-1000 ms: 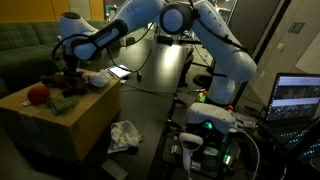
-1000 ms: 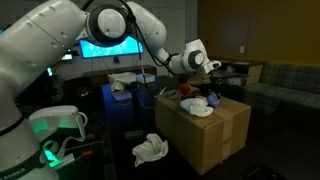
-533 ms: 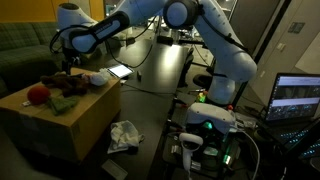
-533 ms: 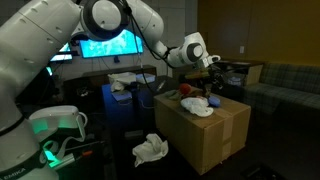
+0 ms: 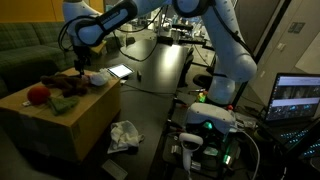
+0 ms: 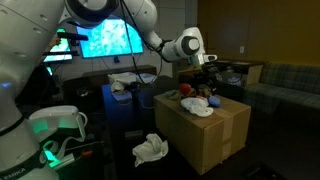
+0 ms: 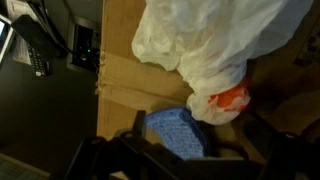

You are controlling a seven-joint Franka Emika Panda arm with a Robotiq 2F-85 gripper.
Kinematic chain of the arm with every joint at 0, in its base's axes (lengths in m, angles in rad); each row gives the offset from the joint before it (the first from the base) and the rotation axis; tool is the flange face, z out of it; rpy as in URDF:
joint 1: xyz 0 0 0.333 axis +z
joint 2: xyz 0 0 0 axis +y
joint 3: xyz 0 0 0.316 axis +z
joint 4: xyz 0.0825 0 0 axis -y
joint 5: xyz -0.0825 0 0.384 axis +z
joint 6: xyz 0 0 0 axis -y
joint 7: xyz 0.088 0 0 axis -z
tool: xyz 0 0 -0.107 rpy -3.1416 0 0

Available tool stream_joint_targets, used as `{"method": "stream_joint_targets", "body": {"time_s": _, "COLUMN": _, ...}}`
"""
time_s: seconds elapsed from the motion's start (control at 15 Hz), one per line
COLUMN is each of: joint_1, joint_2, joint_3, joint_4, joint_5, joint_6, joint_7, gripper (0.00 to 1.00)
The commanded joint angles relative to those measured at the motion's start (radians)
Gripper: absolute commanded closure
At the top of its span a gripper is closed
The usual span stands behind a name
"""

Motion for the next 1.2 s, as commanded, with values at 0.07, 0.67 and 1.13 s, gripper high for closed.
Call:
{"method": "stream_joint_targets", "body": {"time_s": 0.07, "joint_1": -0.011, "joint_2": -0.091, "joint_3": 0.011, "joint_4": -0.136, "joint_5": 0.003, "joint_6": -0.026, "joint_7": 0.002, "gripper": 0.0}}
{"method": "stream_joint_targets", "body": {"time_s": 0.67, "joint_1": -0.057, "joint_2": -0.101, "joint_3": 0.031, "joint_4": -0.222, "joint_5": 0.02, "joint_6": -0.04, "joint_7": -0.058, "gripper": 0.0}}
{"method": "stream_joint_targets", "body": {"time_s": 1.13, "joint_1": -0.13, "joint_2": -0.075, "joint_3": 0.047, "joint_4": -0.235, "joint_5": 0.056, "joint_6": -0.018, "joint_7": -0.149, "gripper": 0.34}}
